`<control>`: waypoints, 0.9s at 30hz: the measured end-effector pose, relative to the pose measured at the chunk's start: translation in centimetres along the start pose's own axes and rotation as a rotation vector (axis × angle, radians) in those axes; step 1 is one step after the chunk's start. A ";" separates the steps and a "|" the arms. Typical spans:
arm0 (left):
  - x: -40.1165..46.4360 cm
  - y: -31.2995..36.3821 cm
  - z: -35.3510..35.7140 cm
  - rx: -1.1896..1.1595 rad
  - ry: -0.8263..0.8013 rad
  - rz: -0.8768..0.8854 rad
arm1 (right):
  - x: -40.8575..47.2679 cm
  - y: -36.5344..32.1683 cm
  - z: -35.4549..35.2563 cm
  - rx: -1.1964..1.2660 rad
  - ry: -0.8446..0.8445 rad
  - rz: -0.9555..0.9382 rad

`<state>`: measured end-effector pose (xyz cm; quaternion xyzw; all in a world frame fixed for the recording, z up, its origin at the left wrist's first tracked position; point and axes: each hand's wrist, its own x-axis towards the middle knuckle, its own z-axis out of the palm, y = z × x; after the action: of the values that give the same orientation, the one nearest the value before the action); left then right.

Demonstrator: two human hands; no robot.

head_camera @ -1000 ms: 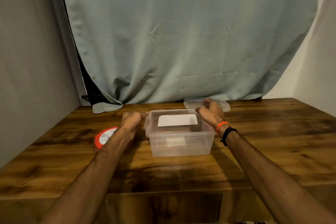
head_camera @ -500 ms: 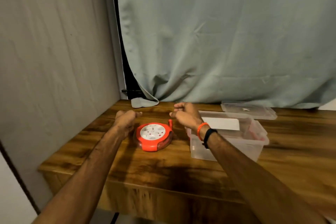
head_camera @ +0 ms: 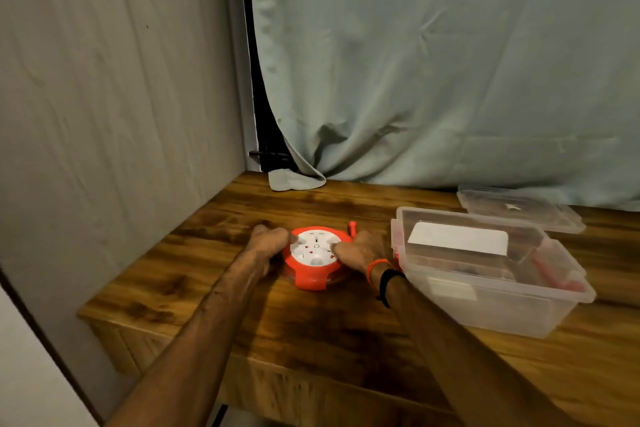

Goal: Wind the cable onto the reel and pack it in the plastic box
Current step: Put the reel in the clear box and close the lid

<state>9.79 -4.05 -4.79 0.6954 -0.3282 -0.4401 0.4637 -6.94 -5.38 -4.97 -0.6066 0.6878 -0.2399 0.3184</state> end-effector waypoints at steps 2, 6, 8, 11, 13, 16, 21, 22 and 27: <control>0.2 0.1 0.3 0.026 0.027 0.019 | 0.4 0.1 0.2 0.026 0.019 0.017; 0.8 0.0 0.4 0.055 0.081 0.025 | 0.9 -0.1 0.1 0.277 0.019 0.101; 0.6 0.1 0.1 0.061 0.085 0.029 | 1.1 -0.4 -0.1 0.378 0.034 0.105; 0.2 1.3 -0.6 -0.005 0.106 0.075 | 1.2 -1.6 -0.7 0.509 0.068 0.071; -0.3 2.6 -1.3 -0.094 0.067 0.083 | 1.2 -3.1 -1.7 0.675 0.037 0.045; -1.3 4.6 -1.9 -0.110 0.025 0.153 | 1.0 -4.9 -3.5 0.790 -0.023 -0.048; -4.2 7.6 -0.3 -0.140 -0.056 0.238 | -0.5 -5.6 -7.9 0.883 0.053 -0.179; -4.9 8.2 0.3 -0.167 -0.064 0.249 | -0.9 -5.4 -8.9 0.878 0.064 -0.196; -8.3 9.8 4.5 -0.317 -0.127 0.290 | -2.2 -3.1 -14.3 0.916 0.110 -0.193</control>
<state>1.86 -2.01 6.11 0.5304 -0.3801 -0.4576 0.6040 -15.10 -4.48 7.30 -0.4513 0.4672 -0.5790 0.4927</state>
